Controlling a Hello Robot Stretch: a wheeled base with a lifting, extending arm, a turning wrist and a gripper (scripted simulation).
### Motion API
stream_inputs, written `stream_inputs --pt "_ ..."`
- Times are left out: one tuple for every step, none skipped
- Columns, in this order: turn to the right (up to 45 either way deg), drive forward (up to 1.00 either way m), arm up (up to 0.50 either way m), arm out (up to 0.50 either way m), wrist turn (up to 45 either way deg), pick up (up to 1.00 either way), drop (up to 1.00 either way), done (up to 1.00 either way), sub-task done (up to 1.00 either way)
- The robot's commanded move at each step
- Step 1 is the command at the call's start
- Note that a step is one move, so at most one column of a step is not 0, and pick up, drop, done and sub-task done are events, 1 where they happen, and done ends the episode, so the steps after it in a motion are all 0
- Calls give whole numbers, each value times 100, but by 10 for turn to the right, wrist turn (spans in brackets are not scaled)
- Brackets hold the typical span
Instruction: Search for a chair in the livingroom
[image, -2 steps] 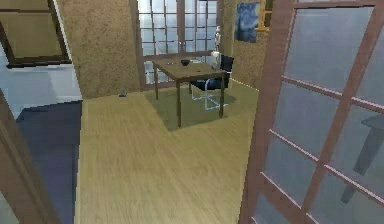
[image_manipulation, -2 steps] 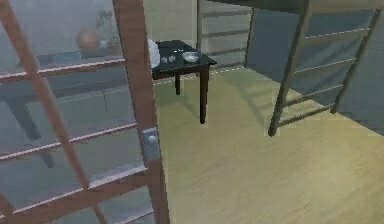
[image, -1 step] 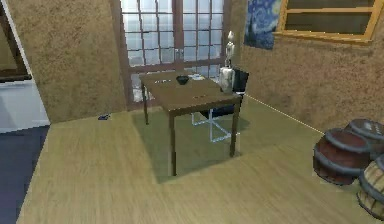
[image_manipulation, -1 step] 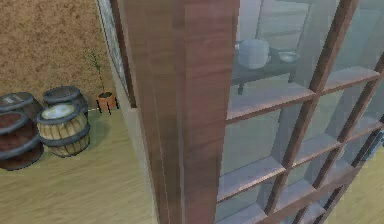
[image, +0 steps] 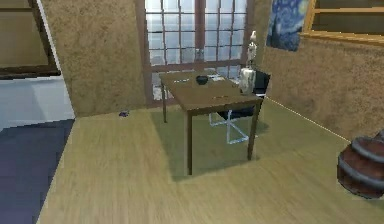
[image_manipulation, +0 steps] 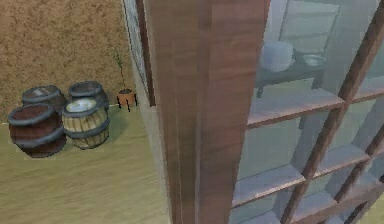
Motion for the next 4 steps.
stream_inputs --pt "0 35 0 0 0 0 0 0 0" --pt "270 0 0 0 0 0 0 0 0" --pt "0 100 0 0 0 0 0 0 0" --pt "-210 0 0 0 0 0 0 0 0"
